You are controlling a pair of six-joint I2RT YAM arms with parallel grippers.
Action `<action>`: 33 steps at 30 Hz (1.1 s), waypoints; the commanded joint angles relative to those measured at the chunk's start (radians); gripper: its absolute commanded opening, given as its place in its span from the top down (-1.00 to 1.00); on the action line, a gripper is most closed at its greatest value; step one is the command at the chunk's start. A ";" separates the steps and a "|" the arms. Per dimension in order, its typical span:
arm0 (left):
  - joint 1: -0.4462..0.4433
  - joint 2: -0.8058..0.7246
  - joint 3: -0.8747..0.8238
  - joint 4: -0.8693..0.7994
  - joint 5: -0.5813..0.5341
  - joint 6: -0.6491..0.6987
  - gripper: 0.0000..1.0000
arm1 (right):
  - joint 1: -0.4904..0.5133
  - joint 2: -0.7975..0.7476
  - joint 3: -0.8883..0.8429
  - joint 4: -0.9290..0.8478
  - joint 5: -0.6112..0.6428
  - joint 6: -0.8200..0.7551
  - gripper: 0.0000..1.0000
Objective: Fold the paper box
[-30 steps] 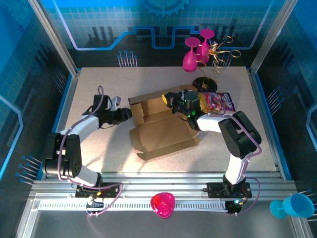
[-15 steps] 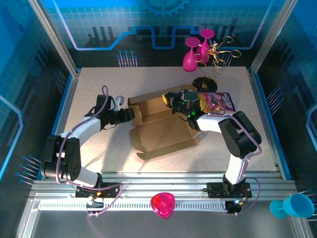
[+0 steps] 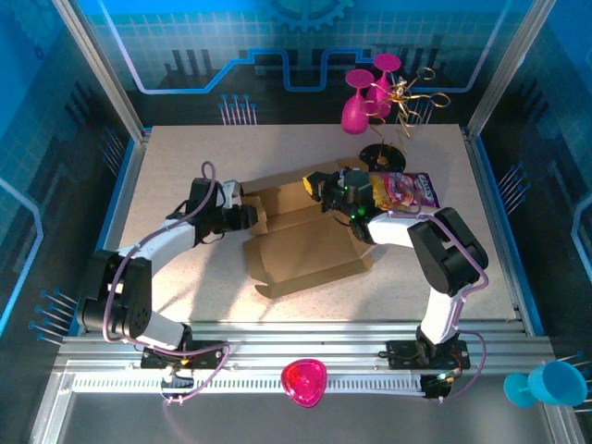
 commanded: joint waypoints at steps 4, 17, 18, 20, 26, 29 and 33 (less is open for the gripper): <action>-0.068 0.004 -0.003 0.067 -0.228 0.010 0.04 | 0.020 0.003 -0.010 0.045 0.022 -0.013 1.00; -0.119 0.088 0.013 0.130 -0.403 -0.004 0.02 | 0.023 0.041 -0.099 0.175 0.024 -0.004 1.00; -0.121 0.097 0.015 0.138 -0.407 -0.005 0.03 | 0.023 0.043 -0.097 0.175 0.025 -0.003 1.00; -0.129 0.108 0.020 0.147 -0.433 -0.009 0.05 | 0.022 0.049 -0.096 0.180 0.026 0.000 1.00; -0.162 0.140 0.032 0.167 -0.522 -0.037 0.18 | 0.023 0.069 -0.084 0.207 0.037 0.023 1.00; -0.186 0.159 0.038 0.161 -0.593 -0.059 0.27 | 0.023 0.075 -0.073 0.218 0.043 0.033 1.00; -0.203 0.184 0.048 0.145 -0.656 -0.101 0.47 | 0.024 0.074 -0.064 0.217 0.047 0.040 1.00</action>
